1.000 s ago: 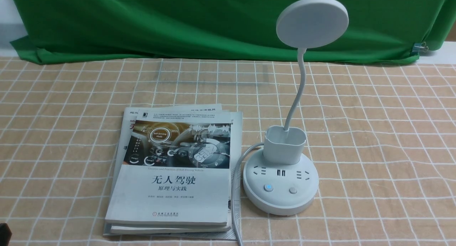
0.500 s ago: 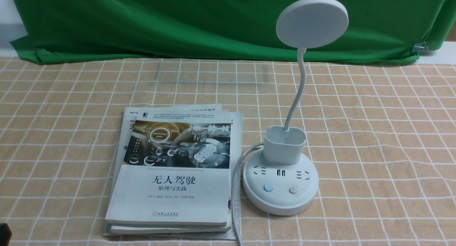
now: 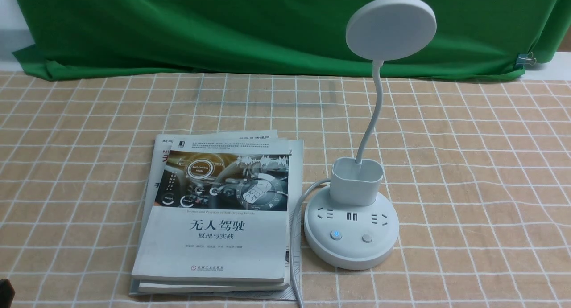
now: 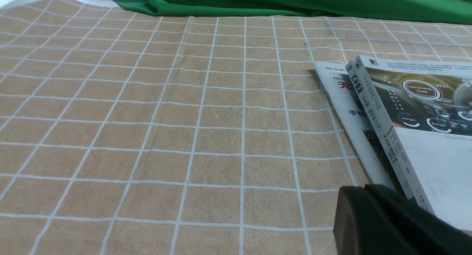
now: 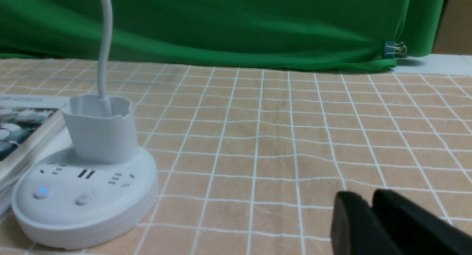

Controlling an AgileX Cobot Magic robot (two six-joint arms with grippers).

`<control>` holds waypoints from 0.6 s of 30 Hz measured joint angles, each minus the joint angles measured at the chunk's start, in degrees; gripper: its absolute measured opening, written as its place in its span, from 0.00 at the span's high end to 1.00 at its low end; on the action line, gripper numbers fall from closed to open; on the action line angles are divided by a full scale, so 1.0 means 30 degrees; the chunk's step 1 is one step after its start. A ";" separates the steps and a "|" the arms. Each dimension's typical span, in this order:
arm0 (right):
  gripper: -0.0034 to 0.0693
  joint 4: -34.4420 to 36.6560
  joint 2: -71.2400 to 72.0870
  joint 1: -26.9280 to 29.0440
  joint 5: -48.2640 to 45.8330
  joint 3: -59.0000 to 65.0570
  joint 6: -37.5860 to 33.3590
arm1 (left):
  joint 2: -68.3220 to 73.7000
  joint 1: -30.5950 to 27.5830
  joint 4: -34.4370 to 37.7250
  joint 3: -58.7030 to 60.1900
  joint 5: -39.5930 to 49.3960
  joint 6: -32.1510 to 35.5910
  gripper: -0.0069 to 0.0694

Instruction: Turn off the desk lamp on the light coffee tablecloth by hand.

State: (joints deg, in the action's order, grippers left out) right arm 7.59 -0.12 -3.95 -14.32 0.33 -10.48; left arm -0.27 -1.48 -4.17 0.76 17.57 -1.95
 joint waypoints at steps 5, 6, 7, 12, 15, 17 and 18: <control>0.80 0.0000 0.0000 0.0000 0.0000 0.0000 0.0000 | 0.0000 0.0000 0.0000 0.0000 0.0000 0.0000 0.90; 0.80 0.0000 0.0000 0.0000 0.0000 0.0000 0.0000 | 0.0000 0.0000 0.0000 0.0000 0.0000 0.0000 0.90; 0.80 0.0000 0.0000 0.0000 0.0000 0.0000 0.0000 | 0.0000 0.0000 0.0000 0.0000 0.0000 0.0000 0.90; 0.77 0.0000 0.0000 0.0000 0.0000 0.0000 0.0000 | 0.0000 0.0000 0.0000 0.0000 0.0000 0.0000 0.90; 0.76 0.0000 0.0000 0.0000 0.0000 0.0000 0.0000 | 0.0000 0.0000 0.0000 0.0000 0.0000 0.0000 0.90; 0.76 0.0000 0.0000 0.0000 0.0000 0.0000 0.0000 | 0.0000 0.0000 0.0000 0.0000 0.0000 0.0000 0.90; 0.76 0.0000 0.0000 0.0000 0.0000 0.0000 0.0000 | 0.0000 0.0000 0.0000 0.0000 0.0000 0.0000 0.90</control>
State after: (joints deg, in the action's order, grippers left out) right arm 7.59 -0.12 -3.95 -14.32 0.33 -10.48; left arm -0.27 -1.48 -4.17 0.76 17.57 -1.95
